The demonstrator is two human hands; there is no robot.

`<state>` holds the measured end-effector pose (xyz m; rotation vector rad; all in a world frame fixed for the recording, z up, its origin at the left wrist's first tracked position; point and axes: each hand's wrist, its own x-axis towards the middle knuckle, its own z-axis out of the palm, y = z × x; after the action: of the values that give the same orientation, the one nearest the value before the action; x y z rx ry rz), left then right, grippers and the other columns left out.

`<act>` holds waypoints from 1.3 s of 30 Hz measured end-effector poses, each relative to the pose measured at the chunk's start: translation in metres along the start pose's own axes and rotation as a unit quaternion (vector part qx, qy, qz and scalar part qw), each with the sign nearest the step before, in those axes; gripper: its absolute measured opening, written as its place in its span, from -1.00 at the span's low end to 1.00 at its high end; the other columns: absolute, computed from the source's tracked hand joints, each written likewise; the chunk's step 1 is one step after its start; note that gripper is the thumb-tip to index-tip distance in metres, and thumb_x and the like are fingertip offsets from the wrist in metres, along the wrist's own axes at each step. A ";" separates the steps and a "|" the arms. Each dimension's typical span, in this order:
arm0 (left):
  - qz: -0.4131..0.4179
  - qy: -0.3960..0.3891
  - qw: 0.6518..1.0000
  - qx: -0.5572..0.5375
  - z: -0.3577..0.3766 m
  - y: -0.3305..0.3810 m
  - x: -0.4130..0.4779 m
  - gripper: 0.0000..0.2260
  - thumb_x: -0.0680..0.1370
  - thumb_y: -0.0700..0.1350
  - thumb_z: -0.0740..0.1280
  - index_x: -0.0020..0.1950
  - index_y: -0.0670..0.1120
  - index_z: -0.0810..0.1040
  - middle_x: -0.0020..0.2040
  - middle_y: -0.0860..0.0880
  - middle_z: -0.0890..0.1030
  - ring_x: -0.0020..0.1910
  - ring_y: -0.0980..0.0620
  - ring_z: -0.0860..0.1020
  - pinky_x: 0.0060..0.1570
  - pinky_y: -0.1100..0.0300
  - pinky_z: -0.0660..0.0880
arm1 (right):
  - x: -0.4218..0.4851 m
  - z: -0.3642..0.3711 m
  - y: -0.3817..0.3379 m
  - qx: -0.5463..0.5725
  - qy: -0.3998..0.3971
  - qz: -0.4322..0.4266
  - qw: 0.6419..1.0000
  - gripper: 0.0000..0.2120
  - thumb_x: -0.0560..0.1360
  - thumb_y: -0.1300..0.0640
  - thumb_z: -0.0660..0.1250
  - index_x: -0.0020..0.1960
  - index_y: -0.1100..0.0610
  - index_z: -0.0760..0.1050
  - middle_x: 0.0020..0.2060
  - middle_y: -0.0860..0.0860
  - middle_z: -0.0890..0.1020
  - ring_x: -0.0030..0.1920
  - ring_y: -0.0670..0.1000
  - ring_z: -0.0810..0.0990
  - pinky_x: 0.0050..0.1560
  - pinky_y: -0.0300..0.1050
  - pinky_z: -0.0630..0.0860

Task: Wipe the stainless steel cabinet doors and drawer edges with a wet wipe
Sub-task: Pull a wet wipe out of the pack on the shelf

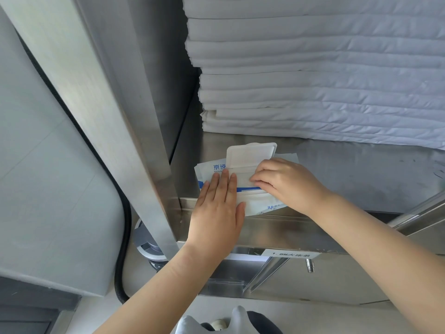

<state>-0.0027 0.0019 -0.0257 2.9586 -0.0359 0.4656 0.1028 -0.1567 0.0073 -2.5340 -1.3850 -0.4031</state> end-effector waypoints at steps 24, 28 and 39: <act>-0.012 0.034 0.999 -0.025 -0.002 -0.004 0.003 -0.42 0.52 0.04 0.33 0.42 -0.26 0.33 0.38 -0.21 0.40 0.33 -0.16 0.43 0.26 -0.04 0.39 | -0.001 0.011 0.004 -0.121 0.171 -0.088 0.974 -0.86 0.40 0.32 0.35 -0.26 0.13 0.59 -0.33 -0.01 0.59 -0.40 0.01 0.53 -0.50 -0.27 0.38; -0.049 0.036 0.998 -0.032 -0.002 -0.004 0.018 -0.31 0.52 0.22 0.23 0.48 -0.21 0.22 0.40 -0.18 0.37 0.38 -0.13 0.35 0.30 -0.03 0.33 | 0.001 0.011 0.003 -0.122 0.156 -0.086 0.977 -0.86 0.40 0.32 0.35 -0.26 0.12 0.60 -0.32 -0.02 0.59 -0.39 -0.01 0.54 -0.48 -0.29 0.29; -0.068 -0.015 0.996 0.059 0.012 0.003 0.019 -0.24 0.55 0.33 -0.12 0.53 -0.17 -0.20 0.49 -0.13 0.24 0.49 -0.08 0.15 0.43 -0.11 0.05 | -0.002 0.014 0.005 -0.144 0.228 -0.115 0.956 -0.84 0.45 0.27 0.31 -0.29 0.14 0.57 -0.32 -0.02 0.60 -0.38 -0.01 0.54 -0.46 -0.25 0.43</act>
<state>0.0190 -0.0033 -0.0306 3.0572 0.1969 0.4185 0.1077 -0.1566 -0.0073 -2.2690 -1.5139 -1.2280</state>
